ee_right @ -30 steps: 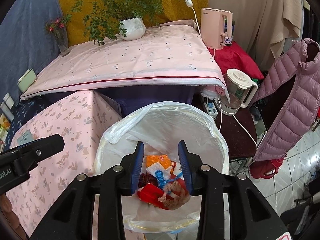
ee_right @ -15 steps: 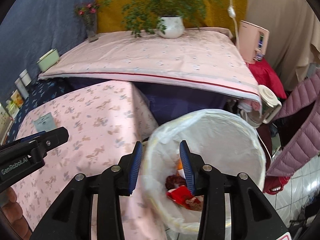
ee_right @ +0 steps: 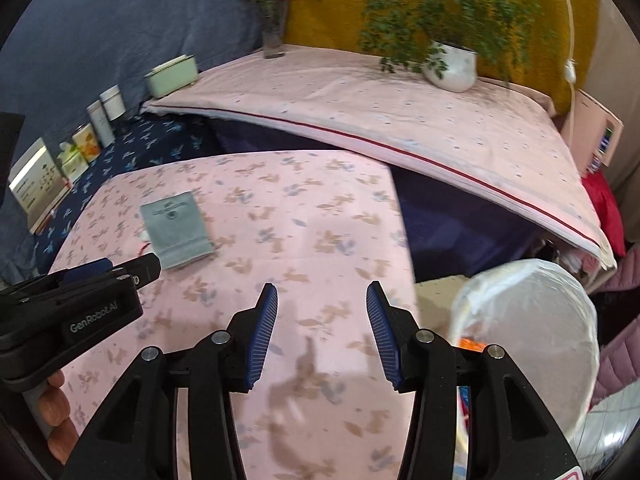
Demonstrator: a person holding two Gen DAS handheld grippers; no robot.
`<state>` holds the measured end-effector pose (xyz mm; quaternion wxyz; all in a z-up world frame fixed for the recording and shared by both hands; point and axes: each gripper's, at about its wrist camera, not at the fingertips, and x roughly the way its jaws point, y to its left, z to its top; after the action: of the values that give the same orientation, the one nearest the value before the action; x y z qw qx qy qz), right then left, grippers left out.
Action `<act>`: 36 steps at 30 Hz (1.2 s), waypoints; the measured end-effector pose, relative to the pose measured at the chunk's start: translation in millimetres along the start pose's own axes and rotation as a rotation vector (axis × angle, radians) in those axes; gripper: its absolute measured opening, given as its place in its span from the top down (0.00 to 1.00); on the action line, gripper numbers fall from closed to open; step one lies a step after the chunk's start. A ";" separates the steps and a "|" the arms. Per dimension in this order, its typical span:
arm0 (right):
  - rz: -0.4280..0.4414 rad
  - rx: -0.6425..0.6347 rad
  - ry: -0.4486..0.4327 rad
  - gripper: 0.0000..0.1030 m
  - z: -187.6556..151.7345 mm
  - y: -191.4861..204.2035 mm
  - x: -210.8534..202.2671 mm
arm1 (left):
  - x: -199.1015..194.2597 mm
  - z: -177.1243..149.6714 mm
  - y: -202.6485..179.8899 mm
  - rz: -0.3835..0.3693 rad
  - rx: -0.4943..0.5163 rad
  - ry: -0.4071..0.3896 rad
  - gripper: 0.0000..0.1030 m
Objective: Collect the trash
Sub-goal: 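Move both tools back over the grey pouch and white glove, then grasp the grey pouch with the right tool while the left tool grasps the white glove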
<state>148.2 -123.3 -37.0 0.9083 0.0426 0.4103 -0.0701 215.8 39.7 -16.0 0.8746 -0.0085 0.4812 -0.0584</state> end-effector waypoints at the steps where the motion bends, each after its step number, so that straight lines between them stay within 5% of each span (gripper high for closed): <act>1: 0.010 -0.010 0.003 0.55 2.8 8.2 3.8 | 2.8 1.1 9.6 0.013 -0.015 0.002 0.47; 17: 0.123 -0.102 0.042 0.45 43.9 106.1 64.2 | 43.9 12.1 120.0 0.166 -0.190 0.032 0.35; 31: 0.151 -0.155 0.132 0.43 44.1 149.4 127.9 | 74.6 20.0 149.8 0.190 -0.224 0.060 0.30; 36: 0.145 -0.135 0.162 0.58 41.6 138.1 141.3 | 83.4 24.7 142.9 0.168 -0.207 0.069 0.30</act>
<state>293.7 -5.6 -113.0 0.8757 0.0162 0.4818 0.0273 294.2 171.3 -83.0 0.8539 -0.0561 0.5134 0.0648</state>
